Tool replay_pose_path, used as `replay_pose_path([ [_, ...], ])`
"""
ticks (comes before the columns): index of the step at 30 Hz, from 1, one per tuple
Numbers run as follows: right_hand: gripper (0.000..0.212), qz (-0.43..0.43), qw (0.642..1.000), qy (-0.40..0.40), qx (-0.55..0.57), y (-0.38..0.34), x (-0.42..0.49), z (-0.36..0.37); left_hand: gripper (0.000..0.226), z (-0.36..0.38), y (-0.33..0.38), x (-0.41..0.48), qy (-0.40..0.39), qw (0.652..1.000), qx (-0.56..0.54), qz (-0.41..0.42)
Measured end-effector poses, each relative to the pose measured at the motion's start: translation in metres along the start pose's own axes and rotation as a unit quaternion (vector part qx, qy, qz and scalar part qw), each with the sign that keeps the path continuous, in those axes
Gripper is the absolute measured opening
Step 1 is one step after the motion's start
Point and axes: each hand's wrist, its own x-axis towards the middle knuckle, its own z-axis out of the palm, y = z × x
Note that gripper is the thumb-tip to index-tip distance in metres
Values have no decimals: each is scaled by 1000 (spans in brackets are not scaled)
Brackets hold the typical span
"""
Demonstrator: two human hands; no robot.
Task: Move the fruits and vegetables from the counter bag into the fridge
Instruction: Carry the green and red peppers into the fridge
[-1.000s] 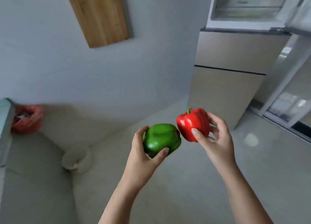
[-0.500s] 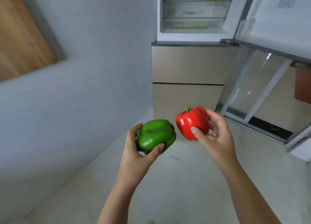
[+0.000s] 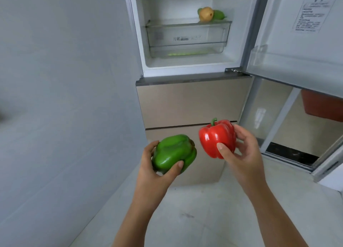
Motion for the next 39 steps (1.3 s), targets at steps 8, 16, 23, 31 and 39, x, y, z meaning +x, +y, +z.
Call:
replay_pose_path([
  [8, 58, -19, 999, -28, 10, 28, 144, -25, 69, 79, 12, 121, 30, 999, 4, 26],
  [16, 69, -58, 996, -51, 32, 35, 244, -8, 67, 95, 19, 207, 79, 996, 2, 44],
  [23, 68, -114, 992, -42, 39, 46, 322, 25, 66, 98, 27, 299, 62, 994, -7, 87],
  [31, 65, -174, 984, -10, 36, 44, 425, 83, 61, 82, 47, 430, 37, 984, -24, 170],
  [39, 65, -214, 977, 18, 16, 35, 510, 122, 66, 68, 62, 529, 34, 975, -33, 217],
])
